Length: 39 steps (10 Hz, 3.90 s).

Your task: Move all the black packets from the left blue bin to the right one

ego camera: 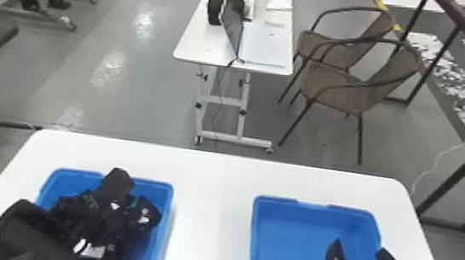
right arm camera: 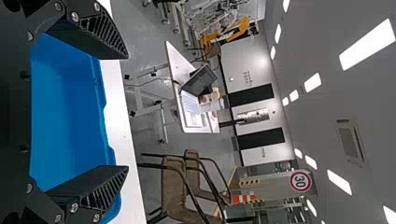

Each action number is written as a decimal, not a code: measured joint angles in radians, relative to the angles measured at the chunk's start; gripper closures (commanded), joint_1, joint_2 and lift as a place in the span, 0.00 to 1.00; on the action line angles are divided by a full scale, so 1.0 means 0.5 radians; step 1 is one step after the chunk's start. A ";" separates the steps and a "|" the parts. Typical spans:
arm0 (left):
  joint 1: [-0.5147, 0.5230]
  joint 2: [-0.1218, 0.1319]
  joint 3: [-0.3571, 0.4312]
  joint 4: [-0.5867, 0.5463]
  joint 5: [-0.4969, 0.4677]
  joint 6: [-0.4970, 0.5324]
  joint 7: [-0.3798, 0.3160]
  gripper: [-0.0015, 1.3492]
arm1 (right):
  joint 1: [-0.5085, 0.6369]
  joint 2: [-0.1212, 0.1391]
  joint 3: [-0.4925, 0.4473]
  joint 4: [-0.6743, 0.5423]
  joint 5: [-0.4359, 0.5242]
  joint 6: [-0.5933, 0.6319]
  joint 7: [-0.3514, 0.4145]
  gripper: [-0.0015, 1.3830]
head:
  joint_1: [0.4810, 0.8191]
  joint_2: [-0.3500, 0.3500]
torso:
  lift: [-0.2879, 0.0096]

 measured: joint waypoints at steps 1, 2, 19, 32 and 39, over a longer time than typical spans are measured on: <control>0.001 -0.001 -0.001 -0.004 -0.055 0.009 -0.041 0.87 | -0.002 0.000 -0.001 0.005 -0.005 0.000 0.004 0.13 | 0.63 0.48 | 0.97; 0.009 -0.002 -0.001 -0.009 -0.098 0.025 -0.072 0.87 | -0.003 0.000 -0.001 0.010 -0.012 0.000 0.006 0.13 | 0.63 0.49 | 0.97; -0.143 0.063 -0.554 -0.944 0.626 -0.031 -0.284 0.90 | -0.400 0.000 0.021 -0.070 -0.014 0.181 0.258 0.13 | 0.63 0.24 | 0.97; -0.444 -0.060 -1.105 -0.467 0.393 -0.637 0.171 0.90 | -0.790 0.000 0.094 0.221 -0.322 0.156 0.368 0.14 | 0.63 0.09 | 0.97; -0.476 -0.068 -1.141 -0.468 0.453 -0.625 0.184 0.90 | -0.897 0.000 0.147 0.394 -0.509 0.156 0.386 0.76 | 0.63 0.09 | 0.97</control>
